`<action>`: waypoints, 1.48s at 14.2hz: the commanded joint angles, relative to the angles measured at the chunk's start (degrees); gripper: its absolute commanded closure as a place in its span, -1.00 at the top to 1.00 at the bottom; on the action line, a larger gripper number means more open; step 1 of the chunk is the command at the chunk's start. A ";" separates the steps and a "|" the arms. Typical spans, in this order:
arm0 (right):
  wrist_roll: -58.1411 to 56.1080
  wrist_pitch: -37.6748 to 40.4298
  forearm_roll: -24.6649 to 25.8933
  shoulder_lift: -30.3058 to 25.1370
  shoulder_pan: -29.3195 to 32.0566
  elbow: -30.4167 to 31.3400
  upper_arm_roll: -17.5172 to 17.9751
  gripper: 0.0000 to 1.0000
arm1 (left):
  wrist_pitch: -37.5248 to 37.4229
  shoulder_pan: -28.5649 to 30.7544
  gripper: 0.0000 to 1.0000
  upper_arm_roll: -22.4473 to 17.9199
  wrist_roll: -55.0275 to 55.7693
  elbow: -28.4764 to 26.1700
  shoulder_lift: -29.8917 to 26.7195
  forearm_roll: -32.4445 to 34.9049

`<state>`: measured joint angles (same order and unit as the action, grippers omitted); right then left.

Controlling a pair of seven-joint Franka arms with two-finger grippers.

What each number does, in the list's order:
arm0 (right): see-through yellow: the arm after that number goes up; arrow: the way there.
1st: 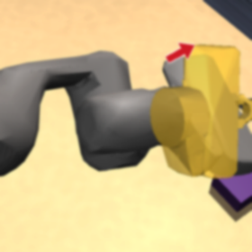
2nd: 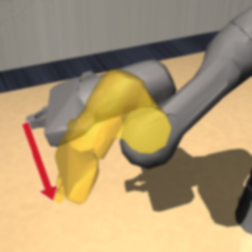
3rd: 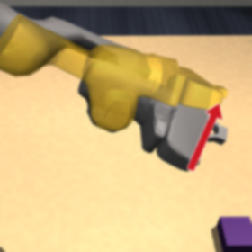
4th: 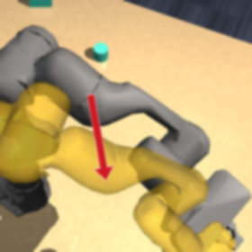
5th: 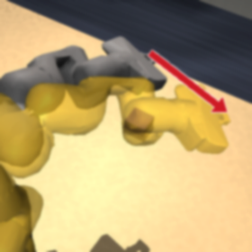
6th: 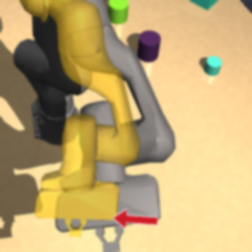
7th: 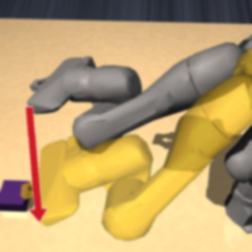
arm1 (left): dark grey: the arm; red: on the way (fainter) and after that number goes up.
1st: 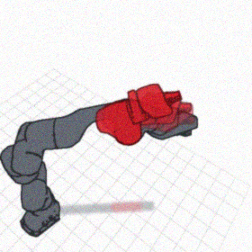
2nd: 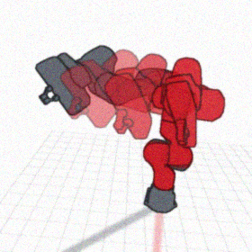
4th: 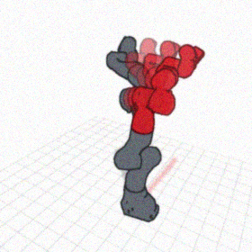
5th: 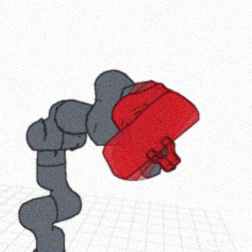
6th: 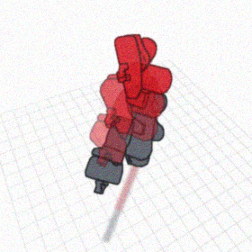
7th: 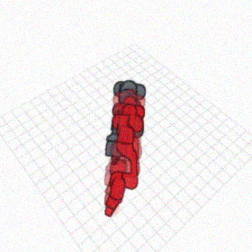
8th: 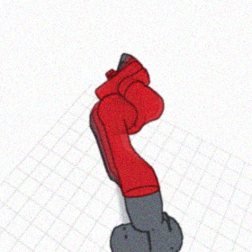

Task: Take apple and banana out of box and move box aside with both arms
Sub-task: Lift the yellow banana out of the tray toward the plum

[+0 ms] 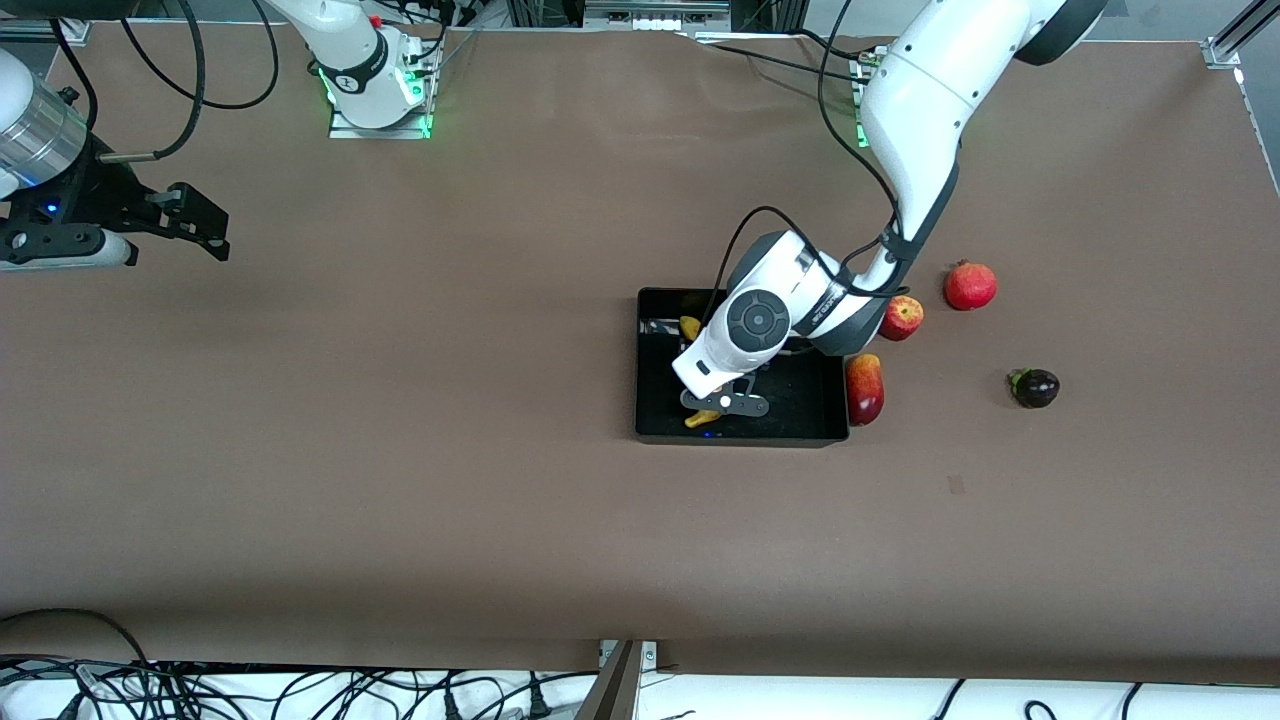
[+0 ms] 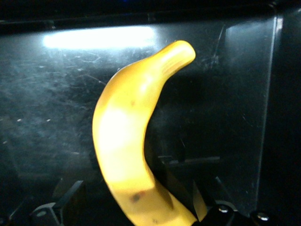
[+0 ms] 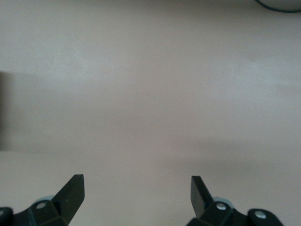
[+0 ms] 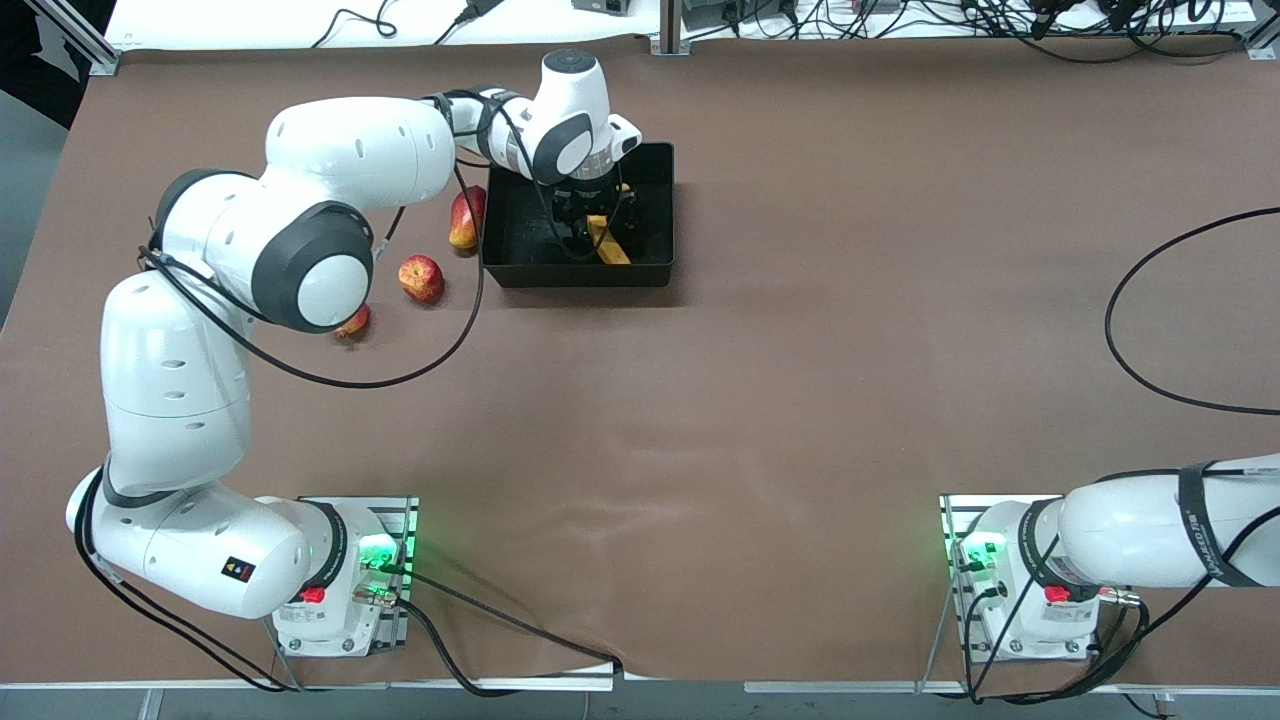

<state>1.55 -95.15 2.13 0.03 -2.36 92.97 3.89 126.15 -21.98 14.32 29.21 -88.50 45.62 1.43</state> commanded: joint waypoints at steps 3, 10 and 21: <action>0.03 0.85 -0.73 -0.65 0.69 -0.16 0.33 1.00 | 0.77 0.09 -0.88 -0.52 0.24 -0.27 0.09 0.41; 0.03 0.85 -0.73 -0.65 0.69 -0.16 0.24 1.00 | -6.24 1.58 -1.00 -0.61 0.76 1.39 -4.11 0.33; 0.12 0.59 -0.73 -0.65 0.69 -0.25 0.68 1.00 | -36.67 18.17 -0.97 -1.23 -11.42 9.75 -11.17 5.24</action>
<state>1.56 -95.13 2.13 0.03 -2.36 92.97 3.84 91.28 -8.32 12.74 23.33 -78.63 33.11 4.36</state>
